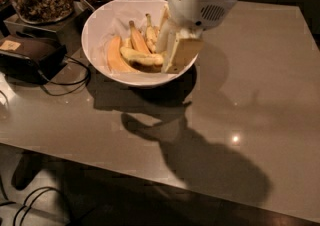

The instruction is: Pick banana from white bowl

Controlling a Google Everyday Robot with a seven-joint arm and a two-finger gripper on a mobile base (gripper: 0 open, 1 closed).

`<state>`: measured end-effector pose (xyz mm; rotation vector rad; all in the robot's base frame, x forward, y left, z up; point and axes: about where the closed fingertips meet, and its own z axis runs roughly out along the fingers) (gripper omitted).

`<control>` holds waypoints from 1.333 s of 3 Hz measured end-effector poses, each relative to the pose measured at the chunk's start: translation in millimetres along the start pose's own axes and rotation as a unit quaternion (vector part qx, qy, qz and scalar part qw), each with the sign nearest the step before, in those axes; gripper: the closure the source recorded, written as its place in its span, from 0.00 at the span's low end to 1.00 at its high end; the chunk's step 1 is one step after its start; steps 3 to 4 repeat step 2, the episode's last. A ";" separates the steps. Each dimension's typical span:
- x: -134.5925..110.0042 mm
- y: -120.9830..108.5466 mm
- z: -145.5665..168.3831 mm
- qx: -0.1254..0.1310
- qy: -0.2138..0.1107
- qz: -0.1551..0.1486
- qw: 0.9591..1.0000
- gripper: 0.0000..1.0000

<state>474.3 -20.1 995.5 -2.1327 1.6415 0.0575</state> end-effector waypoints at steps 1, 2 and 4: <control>-0.3 52.8 -24.0 -0.010 -0.003 0.034 0.999 1.00; -0.8 53.3 -25.2 -0.009 -0.003 0.033 0.999 1.00; -0.8 53.3 -25.2 -0.009 -0.003 0.033 0.999 1.00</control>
Offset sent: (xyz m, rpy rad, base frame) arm -0.0824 -0.0336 0.0031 0.0127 0.0800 -0.0912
